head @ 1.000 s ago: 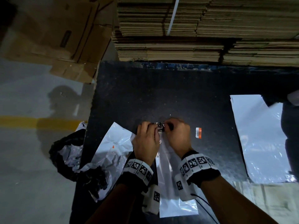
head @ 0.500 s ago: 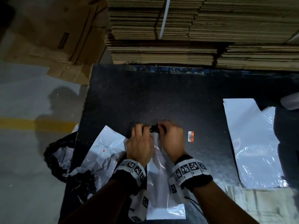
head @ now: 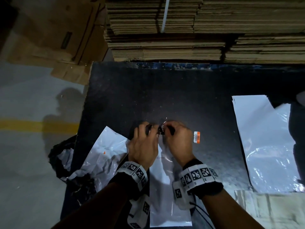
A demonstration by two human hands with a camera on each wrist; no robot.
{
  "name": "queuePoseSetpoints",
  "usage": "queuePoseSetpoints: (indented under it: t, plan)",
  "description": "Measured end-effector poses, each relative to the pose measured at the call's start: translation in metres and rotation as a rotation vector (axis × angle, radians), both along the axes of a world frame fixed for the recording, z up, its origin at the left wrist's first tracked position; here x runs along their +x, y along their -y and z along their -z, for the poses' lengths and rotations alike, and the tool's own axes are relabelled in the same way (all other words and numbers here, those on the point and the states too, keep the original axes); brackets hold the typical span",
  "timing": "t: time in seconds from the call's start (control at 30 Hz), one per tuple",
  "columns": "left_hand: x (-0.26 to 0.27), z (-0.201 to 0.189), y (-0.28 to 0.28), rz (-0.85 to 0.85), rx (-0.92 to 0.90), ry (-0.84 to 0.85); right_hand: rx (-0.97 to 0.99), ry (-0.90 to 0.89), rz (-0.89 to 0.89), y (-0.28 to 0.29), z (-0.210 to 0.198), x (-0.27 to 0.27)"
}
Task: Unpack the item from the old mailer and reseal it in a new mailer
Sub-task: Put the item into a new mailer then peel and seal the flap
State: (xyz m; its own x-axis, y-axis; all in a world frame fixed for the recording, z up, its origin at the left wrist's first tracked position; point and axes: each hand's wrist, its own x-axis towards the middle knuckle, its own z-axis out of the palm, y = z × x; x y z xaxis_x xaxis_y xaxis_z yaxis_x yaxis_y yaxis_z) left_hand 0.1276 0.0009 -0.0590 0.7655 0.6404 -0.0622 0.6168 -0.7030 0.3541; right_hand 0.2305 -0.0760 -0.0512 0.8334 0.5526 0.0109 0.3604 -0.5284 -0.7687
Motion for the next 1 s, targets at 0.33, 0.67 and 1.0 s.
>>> queuePoseSetpoints:
  t: [0.33,0.67,1.0]
  plan:
    - [0.001,-0.001,-0.001,0.017,0.004,-0.058,-0.206,0.095,-0.129,0.005,-0.005,0.001]
    - [0.001,-0.003,-0.001,0.020,0.006,-0.030,-0.143,0.041,0.007,0.001,-0.006,0.001]
    - [0.001,-0.003,-0.002,0.031,0.034,-0.038,-0.036,0.000,0.103,0.004,-0.010,0.005]
